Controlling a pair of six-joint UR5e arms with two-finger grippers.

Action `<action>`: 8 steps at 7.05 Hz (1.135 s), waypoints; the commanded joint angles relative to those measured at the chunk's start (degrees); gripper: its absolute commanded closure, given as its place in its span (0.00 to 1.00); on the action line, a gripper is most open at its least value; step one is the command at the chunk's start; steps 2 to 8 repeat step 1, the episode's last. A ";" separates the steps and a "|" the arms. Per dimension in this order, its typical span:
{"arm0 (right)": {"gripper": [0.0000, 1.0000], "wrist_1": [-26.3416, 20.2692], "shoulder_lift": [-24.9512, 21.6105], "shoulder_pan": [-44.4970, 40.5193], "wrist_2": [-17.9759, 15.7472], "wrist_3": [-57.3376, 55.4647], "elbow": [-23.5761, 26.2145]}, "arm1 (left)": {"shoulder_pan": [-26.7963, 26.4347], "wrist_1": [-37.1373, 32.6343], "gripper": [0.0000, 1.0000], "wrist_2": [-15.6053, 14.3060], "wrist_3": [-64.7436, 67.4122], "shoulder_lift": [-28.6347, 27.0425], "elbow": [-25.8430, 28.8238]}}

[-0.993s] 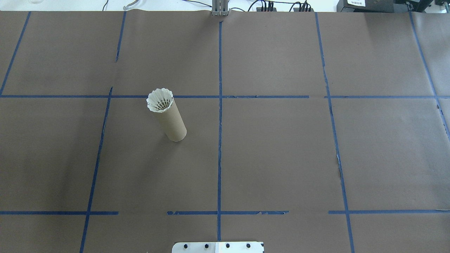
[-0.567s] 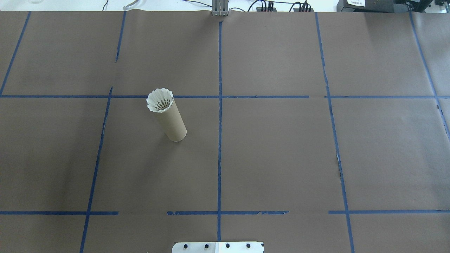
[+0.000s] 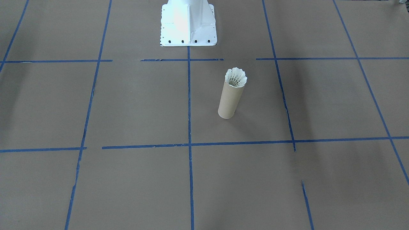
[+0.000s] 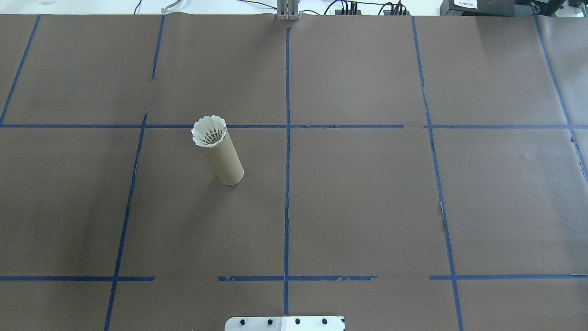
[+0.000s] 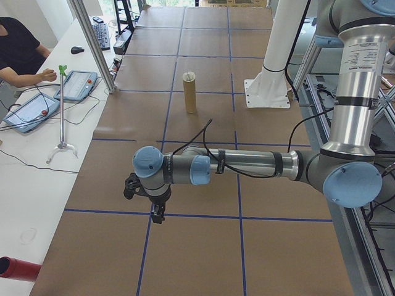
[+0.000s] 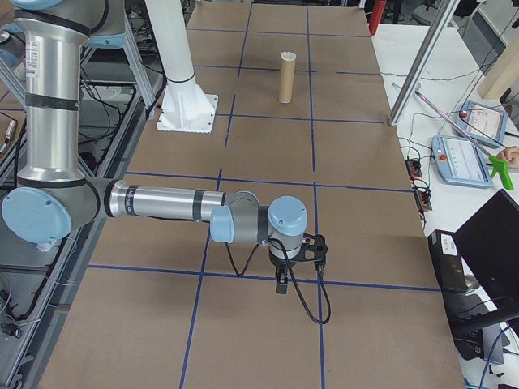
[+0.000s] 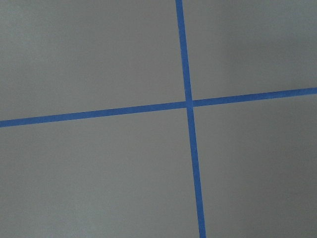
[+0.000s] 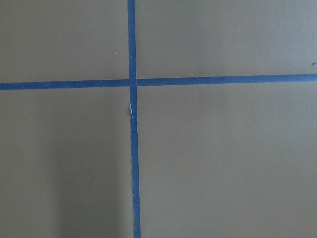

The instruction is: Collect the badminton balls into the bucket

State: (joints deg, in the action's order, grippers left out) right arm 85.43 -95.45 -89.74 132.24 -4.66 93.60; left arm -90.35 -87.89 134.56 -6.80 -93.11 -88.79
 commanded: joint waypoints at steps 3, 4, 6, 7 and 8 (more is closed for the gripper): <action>0.00 0.00 0.00 0.00 0.03 0.00 0.00 | 0.00 0.00 0.00 0.00 0.03 -0.06 -0.15; 0.00 0.00 0.00 0.00 0.03 0.00 0.00 | 0.00 0.00 0.00 0.00 0.03 -0.06 -0.15; 0.00 0.00 0.00 0.00 0.03 0.00 0.00 | 0.00 0.00 0.00 0.00 0.03 -0.06 -0.15; 0.00 0.00 0.00 0.00 0.03 0.00 0.00 | 0.00 0.00 0.00 0.00 0.03 -0.06 -0.15; 0.00 0.00 0.00 0.00 0.03 0.00 0.00 | 0.00 0.00 0.00 0.00 0.03 -0.06 -0.15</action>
